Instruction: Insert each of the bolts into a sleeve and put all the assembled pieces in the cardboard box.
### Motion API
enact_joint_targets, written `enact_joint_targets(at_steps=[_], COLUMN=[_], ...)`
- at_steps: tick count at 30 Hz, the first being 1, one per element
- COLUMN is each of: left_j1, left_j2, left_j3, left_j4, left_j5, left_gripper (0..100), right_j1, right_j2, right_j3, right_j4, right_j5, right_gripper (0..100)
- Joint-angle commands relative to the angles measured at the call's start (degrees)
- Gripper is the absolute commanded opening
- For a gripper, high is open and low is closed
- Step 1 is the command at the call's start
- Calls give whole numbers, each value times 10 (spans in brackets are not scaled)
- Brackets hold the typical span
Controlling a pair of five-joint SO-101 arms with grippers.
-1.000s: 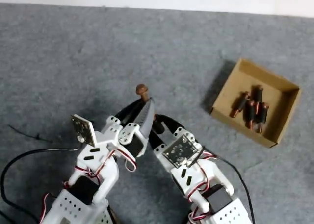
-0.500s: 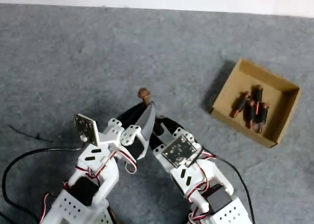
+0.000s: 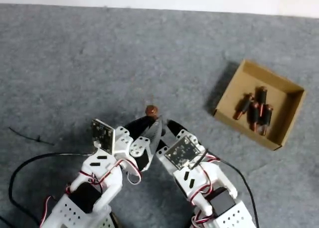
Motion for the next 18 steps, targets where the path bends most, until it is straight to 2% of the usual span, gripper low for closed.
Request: enact_joint_targets(at_steps=[1, 3, 7, 9, 13, 18], left_j1=[-13, -18, -17, -20, -65, -204], left_j2=[-1, 0, 0, 0, -5, -6], left_j3=[14, 14, 14, 14, 13, 12], left_j4=[14, 14, 18, 18, 13, -70], left_j5=[-6, -6, 14, 41, 77, 185], left_gripper=[6, 50, 273, 347, 339, 283], right_j1=[10, 10, 11, 11, 44, 84], right_j2=[-9, -9, -9, -9, -9, -9], right_j3=[86, 86, 86, 86, 86, 86], right_j4=[-23, -22, -22, -22, -23, -44], right_j5=[3, 4, 4, 4, 4, 2], right_gripper=[5, 5, 5, 5, 5, 5])
